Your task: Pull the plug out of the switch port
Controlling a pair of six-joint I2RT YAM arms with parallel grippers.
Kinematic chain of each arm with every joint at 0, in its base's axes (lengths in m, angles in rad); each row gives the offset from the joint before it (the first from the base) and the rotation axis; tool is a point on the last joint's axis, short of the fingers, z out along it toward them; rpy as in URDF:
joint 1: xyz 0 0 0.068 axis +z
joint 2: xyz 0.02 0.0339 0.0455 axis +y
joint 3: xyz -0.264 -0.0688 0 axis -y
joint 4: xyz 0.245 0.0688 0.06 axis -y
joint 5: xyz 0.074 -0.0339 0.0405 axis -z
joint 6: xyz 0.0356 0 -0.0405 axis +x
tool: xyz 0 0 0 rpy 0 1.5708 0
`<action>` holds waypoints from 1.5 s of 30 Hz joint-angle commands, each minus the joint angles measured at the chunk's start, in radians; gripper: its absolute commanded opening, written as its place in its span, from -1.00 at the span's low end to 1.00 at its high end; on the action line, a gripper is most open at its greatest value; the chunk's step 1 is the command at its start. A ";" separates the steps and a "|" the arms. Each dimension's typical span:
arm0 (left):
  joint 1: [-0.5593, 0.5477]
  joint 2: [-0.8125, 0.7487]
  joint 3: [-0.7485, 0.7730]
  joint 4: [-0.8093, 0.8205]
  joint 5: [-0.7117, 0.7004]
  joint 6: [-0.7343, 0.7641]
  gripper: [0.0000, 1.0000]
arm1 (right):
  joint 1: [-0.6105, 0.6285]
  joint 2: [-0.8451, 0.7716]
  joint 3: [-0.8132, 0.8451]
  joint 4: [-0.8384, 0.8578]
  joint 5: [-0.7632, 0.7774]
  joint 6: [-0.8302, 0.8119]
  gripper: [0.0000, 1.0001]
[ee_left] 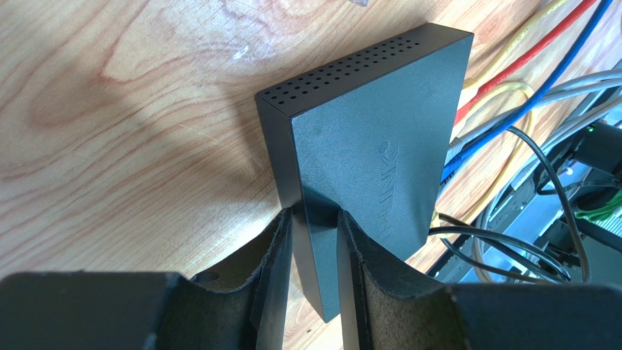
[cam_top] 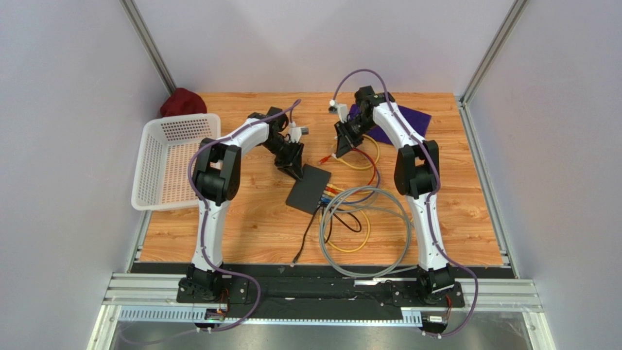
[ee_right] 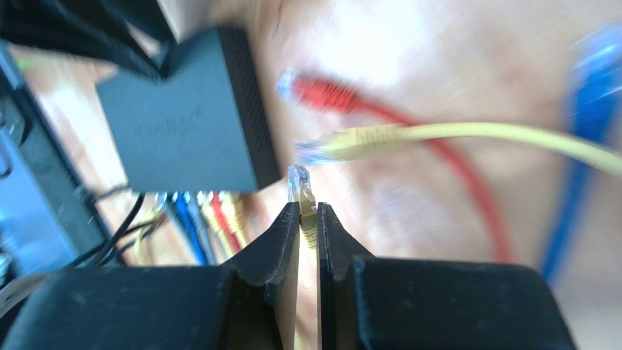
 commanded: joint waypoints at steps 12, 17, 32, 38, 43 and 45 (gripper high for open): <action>0.075 -0.238 0.023 0.034 -0.214 -0.091 0.98 | -0.004 -0.153 -0.080 0.214 0.028 0.135 -0.27; 0.105 -0.276 0.144 -0.142 -0.239 -0.108 0.98 | -0.006 -0.190 -0.082 0.224 0.067 0.174 0.12; 0.339 -0.344 0.508 0.158 0.150 -0.907 0.98 | -0.006 -0.219 -0.071 0.267 0.169 0.276 0.19; 0.322 -0.355 0.577 0.209 0.219 -1.012 0.98 | -0.009 -0.198 -0.039 0.271 0.208 0.286 0.19; 0.286 -0.374 0.508 0.244 0.258 -1.058 0.98 | -0.015 -0.209 -0.041 0.276 0.199 0.290 0.20; 0.276 -0.383 0.514 0.282 0.264 -1.091 0.98 | -0.015 -0.210 -0.034 0.276 0.189 0.293 0.20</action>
